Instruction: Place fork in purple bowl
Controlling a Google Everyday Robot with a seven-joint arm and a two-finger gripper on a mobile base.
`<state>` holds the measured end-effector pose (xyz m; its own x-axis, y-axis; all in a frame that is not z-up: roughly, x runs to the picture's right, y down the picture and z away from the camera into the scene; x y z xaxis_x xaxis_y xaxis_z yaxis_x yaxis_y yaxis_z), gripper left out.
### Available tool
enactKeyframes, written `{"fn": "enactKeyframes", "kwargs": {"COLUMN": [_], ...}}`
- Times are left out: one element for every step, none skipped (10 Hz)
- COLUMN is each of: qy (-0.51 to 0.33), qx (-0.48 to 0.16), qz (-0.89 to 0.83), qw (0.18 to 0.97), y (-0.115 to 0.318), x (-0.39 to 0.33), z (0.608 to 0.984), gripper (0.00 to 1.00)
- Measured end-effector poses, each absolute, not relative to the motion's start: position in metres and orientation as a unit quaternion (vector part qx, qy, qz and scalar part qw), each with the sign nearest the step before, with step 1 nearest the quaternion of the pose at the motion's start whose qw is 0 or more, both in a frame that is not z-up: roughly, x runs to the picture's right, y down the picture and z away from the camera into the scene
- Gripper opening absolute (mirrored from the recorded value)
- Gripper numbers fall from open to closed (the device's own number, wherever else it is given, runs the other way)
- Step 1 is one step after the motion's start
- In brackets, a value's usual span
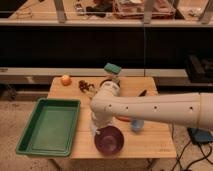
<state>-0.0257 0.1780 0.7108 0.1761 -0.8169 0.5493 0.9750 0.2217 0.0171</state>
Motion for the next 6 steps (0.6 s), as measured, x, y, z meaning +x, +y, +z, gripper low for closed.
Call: {"fn": "enactKeyframes", "kwargs": {"qy": [-0.23,-0.232,-0.233,-0.232,-0.231,-0.231], "qx": [-0.176,-0.181,-0.188,-0.193,-0.196,-0.199], "qz": [-0.598,-0.596,-0.591,-0.583,-0.577,-0.572], "qw": [0.747,0.747,0.749,0.754,0.758,0.762], "y": [0.186,0.197,0.209,0.213,0.215,0.218], "x": [-0.023,-0.019,-0.013,-0.004,0.004,0.009], "z": [0.705,0.698,0.691,0.691,0.691,0.692], "gripper": [0.0,0.0,0.0,0.0,0.0,0.0]}}
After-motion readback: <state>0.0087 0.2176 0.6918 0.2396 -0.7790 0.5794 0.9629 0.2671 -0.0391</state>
